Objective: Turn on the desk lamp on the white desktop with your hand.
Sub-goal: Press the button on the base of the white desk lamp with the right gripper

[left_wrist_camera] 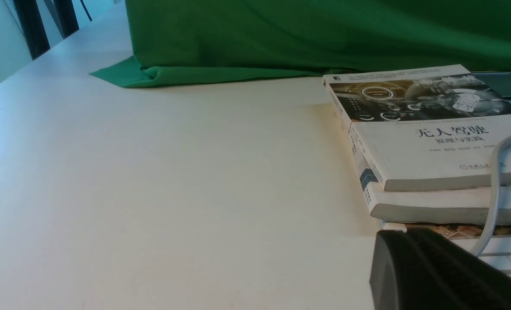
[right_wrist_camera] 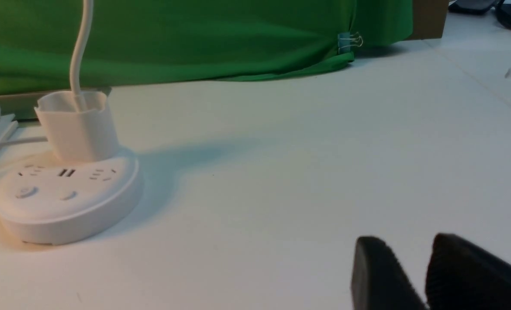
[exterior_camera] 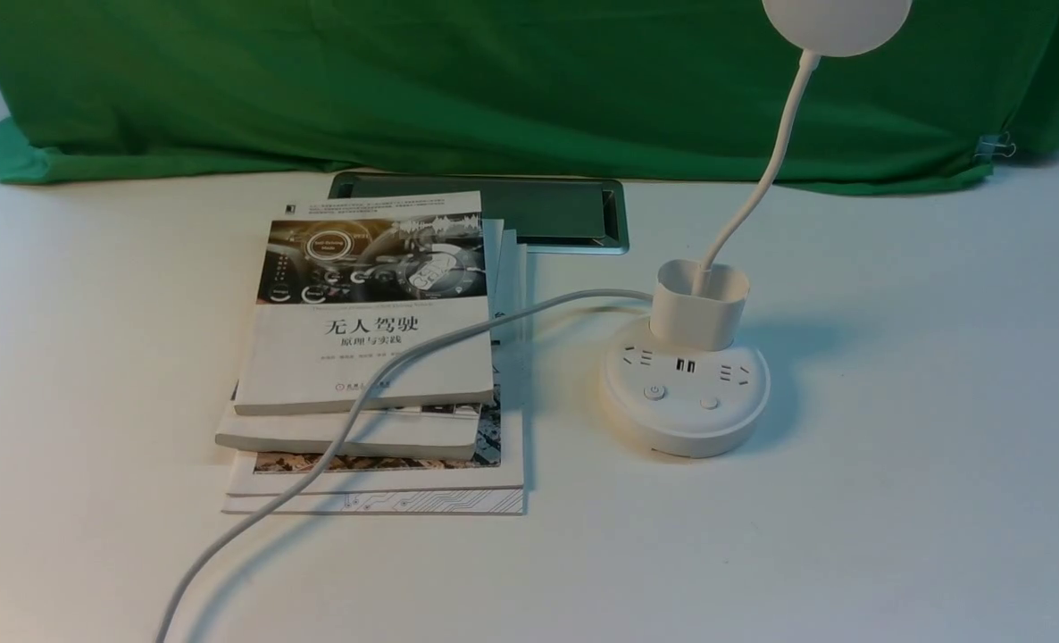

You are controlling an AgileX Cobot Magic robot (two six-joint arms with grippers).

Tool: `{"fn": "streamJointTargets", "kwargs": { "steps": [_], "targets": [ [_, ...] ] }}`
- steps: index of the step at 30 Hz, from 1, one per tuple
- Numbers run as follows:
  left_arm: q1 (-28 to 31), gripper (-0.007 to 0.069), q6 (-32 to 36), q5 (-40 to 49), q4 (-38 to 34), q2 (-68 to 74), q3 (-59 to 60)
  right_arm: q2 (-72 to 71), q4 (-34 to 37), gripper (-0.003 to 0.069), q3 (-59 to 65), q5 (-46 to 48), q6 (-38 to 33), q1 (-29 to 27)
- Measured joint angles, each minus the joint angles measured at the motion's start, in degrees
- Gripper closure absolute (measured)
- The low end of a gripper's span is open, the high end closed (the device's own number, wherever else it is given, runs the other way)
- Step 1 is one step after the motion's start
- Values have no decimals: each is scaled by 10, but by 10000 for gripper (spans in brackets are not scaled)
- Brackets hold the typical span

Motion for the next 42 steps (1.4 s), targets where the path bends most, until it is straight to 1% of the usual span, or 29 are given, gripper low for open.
{"fn": "streamJointTargets", "kwargs": {
  "steps": [8, 10, 11, 12, 13, 15, 18, 20, 22, 26, 27, 31, 34, 35, 36, 37, 41, 42],
  "targets": [
    [0, 603, 0, 0, 0, 0, 0, 0, 0, 421, 0, 0, 2, 0],
    [0, 603, 0, 0, 0, 0, 0, 0, 12, 421, 0, -1, 24, 0],
    [0, 603, 0, 0, 0, 0, 0, 0, 32, 421, 0, -2, 58, 0],
    [0, 603, 0, 0, 0, 0, 0, 0, 37, 421, 0, -2, 66, 0],
    [0, 603, 0, 0, 0, 0, 0, 0, 82, 421, 0, -4, 141, 0],
    [0, 603, 0, 0, 0, 0, 0, 0, 156, 421, 0, -5, 266, 0],
    [0, 603, 0, 0, 0, 0, 0, 0, 189, 421, 0, -8, 398, 0],
    [0, 603, 0, 0, 0, 0, 0, 0, 197, 421, 0, -10, 451, 0],
    [0, 603, 0, 0, 0, 0, 0, 0, 200, 421, 0, -10, 465, 0],
    [0, 603, 0, 0, 0, 0, 0, 0, 199, 421, 0, -18, 447, 0],
    [0, 603, 0, 0, 0, 0, 0, 0, 198, 421, 0, -22, 430, 0],
    [0, 603, 0, 0, 0, 0, 0, 0, 198, 421, 0, -24, 404, 0],
    [0, 603, 0, 0, 0, 0, 0, 0, 198, 421, 0, -24, 344, 0],
    [0, 603, 0, 0, 0, 0, 0, 0, 198, 421, 0, -24, 339, 0],
    [0, 603, 0, 0, 0, 0, 0, 0, 198, 421, 0, -24, 301, 0],
    [0, 603, 0, 0, 0, 0, 0, 0, 198, 421, 0, -25, 286, 0],
    [0, 603, 0, 0, 0, 0, 0, 0, 198, 429, 0, -27, 262, 0],
    [0, 603, 0, 0, 0, 0, 0, 0, 198, 442, 0, -28, 256, 0]
  ]
}}
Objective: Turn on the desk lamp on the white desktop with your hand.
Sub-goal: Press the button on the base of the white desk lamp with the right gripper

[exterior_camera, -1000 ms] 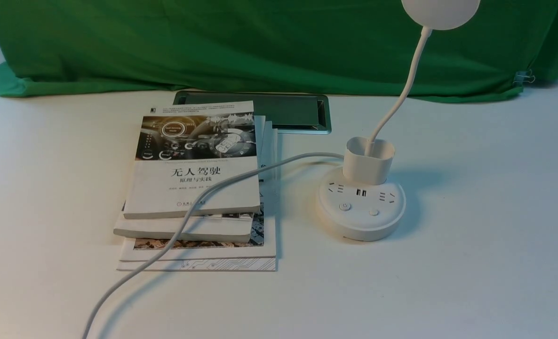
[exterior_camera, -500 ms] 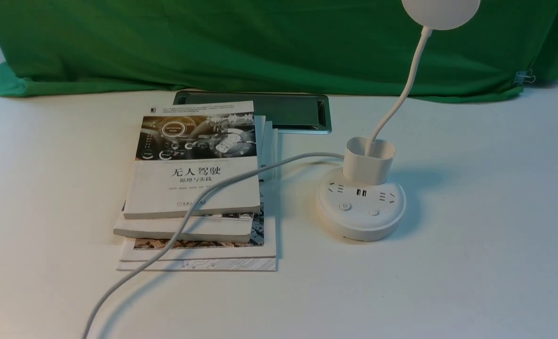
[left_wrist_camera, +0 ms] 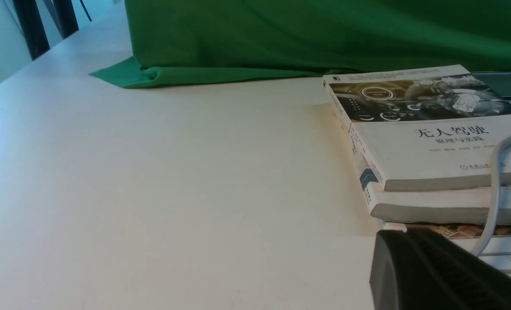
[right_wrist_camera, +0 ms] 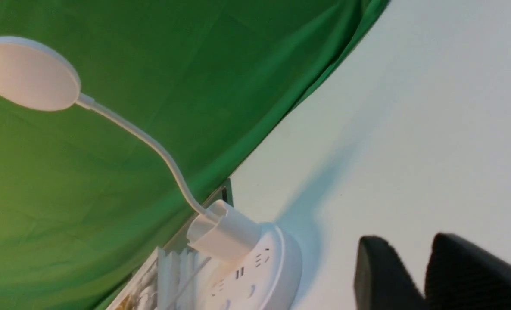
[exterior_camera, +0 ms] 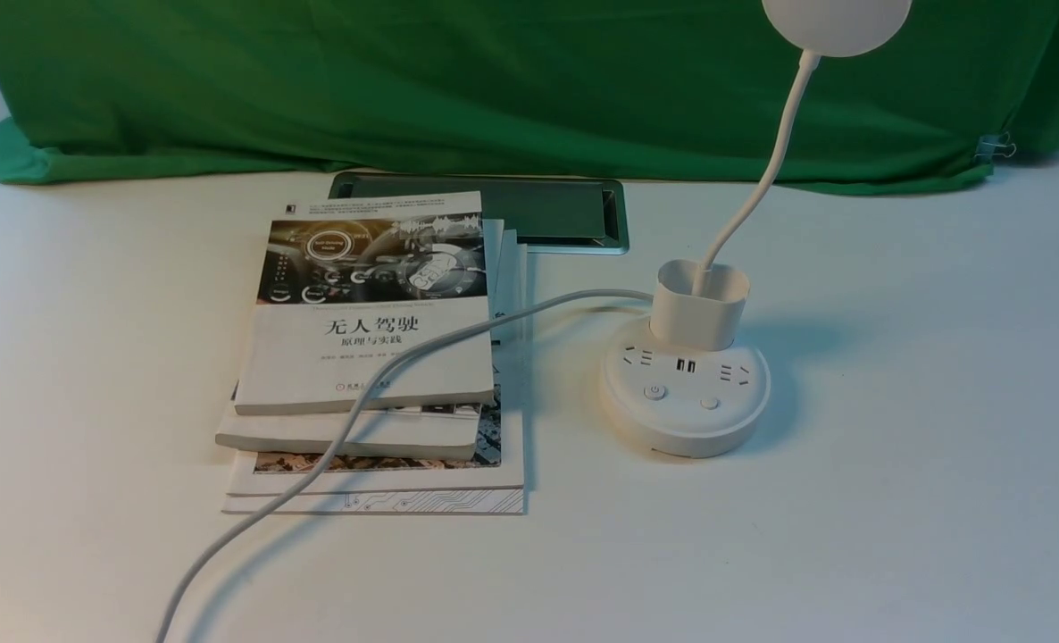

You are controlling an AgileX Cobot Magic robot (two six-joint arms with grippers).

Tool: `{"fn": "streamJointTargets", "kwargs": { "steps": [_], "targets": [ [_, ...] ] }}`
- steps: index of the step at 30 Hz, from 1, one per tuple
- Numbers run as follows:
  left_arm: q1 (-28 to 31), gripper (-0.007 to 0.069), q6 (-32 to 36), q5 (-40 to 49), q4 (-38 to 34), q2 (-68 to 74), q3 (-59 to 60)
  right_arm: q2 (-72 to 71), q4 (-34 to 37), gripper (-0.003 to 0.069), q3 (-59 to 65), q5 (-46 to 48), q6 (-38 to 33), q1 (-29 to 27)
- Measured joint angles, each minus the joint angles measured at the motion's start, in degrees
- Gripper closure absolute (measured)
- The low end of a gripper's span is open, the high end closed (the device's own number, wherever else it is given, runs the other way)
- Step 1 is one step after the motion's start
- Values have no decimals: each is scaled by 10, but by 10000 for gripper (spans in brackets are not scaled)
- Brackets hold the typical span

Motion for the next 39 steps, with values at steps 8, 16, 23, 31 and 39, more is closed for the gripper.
{"fn": "streamJointTargets", "kwargs": {
  "steps": [8, 16, 23, 31, 39],
  "targets": [
    [0, 603, 0, 0, 0, 0, 0, 0, 0, 614, 0, -24, -29, 0],
    [0, 603, 0, 0, 0, 0, 0, 0, -2, 615, 0, -43, -75, 0],
    [0, 603, 0, 0, 0, 0, 0, 0, -2, 593, 0, -43, -77, 0],
    [0, 603, 0, 0, 0, 0, 0, 0, -2, 575, 0, -43, -75, 0],
    [0, 603, 0, 0, 0, 0, 0, 0, 0, 555, 0, -48, -68, 0]
  ]
}}
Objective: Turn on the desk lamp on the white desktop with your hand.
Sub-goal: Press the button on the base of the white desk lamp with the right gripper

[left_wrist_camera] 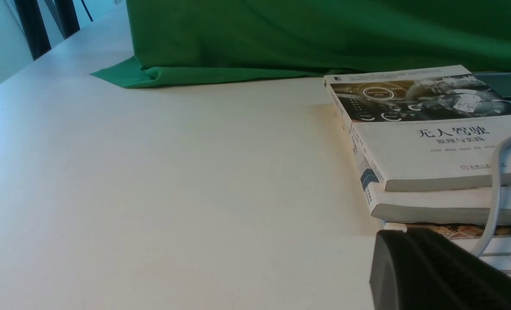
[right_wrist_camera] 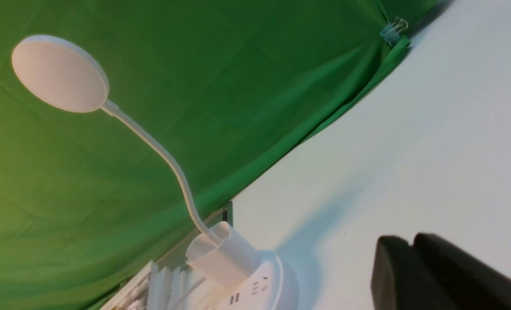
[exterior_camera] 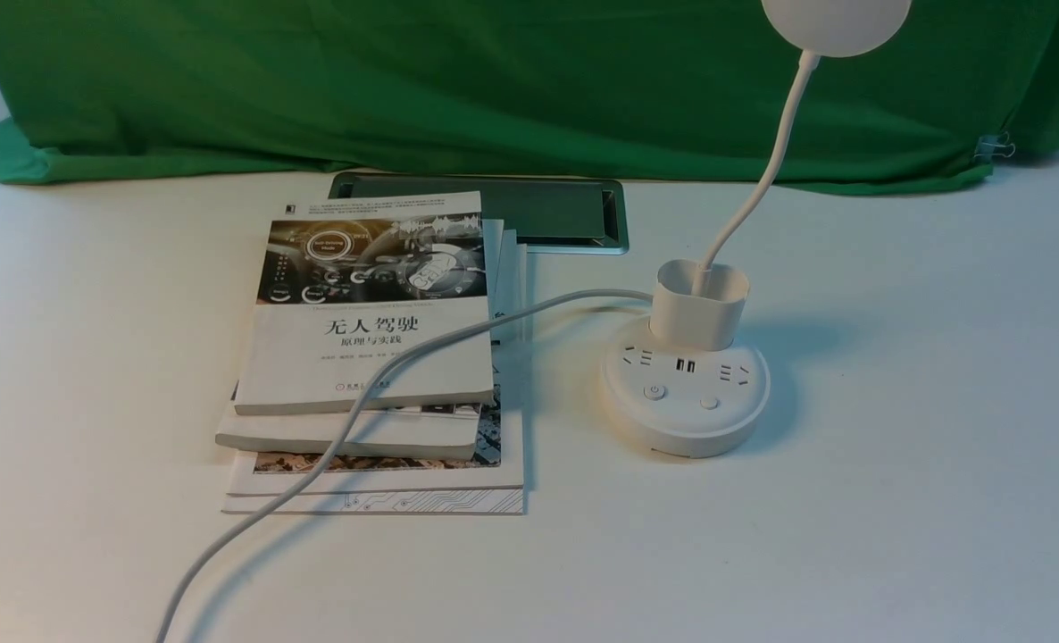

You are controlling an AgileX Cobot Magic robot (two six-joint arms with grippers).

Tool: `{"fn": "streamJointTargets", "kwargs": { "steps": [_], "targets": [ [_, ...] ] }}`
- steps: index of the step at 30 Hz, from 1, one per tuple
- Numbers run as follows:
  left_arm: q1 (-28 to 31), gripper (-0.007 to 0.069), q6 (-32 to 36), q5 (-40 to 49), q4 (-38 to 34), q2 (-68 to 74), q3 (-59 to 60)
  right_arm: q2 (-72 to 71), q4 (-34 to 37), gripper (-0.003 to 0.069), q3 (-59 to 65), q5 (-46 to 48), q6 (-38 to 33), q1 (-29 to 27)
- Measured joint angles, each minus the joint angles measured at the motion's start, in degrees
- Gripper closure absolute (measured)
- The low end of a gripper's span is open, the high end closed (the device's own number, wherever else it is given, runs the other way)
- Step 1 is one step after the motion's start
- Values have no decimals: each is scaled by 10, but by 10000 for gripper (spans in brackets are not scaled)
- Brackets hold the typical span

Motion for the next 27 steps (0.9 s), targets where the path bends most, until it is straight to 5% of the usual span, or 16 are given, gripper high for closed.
{"fn": "streamJointTargets", "kwargs": {
  "steps": [27],
  "targets": [
    [0, 603, 0, 0, 0, 0, 0, 0, 1, 538, 0, -28, -41, 0]
  ]
}}
